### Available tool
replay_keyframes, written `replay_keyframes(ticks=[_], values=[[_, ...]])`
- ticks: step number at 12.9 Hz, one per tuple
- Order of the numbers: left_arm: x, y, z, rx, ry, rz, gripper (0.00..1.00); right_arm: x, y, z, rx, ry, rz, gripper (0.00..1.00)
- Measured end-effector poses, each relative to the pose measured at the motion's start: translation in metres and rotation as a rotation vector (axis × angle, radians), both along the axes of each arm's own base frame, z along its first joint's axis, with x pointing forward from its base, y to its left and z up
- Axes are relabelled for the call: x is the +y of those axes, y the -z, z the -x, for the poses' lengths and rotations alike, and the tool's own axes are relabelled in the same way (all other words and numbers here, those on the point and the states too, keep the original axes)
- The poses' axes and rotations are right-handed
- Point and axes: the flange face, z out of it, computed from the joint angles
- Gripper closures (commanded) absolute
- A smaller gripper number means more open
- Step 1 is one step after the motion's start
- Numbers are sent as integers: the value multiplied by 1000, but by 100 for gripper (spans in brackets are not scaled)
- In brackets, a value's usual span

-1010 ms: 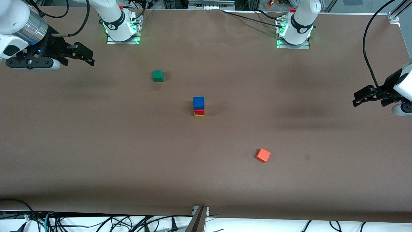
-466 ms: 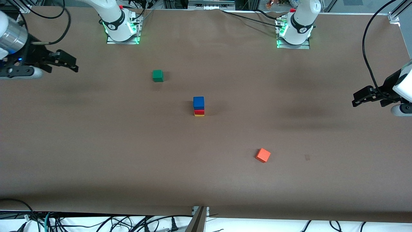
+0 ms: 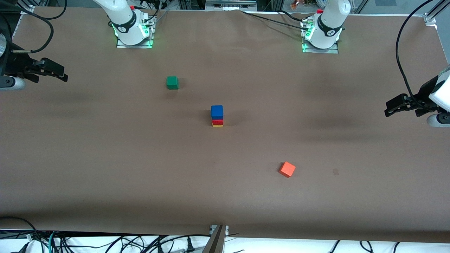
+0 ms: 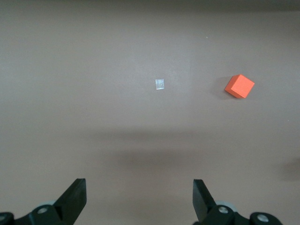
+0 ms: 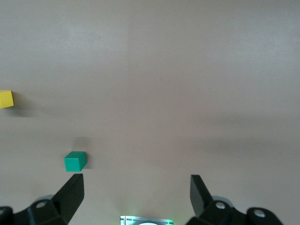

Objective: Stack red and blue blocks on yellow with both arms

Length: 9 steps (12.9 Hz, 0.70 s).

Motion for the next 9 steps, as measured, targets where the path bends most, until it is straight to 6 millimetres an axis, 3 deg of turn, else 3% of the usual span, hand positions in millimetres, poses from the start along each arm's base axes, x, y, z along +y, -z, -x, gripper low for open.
replay_keyframes(ticks=[4,9], values=[[-1,1,-1,2,2,0,0,15,-12,4,-17,-28,0,0],[-4,2,-1,3,7,0,0,33,-51,12,-35,-66,1,0]])
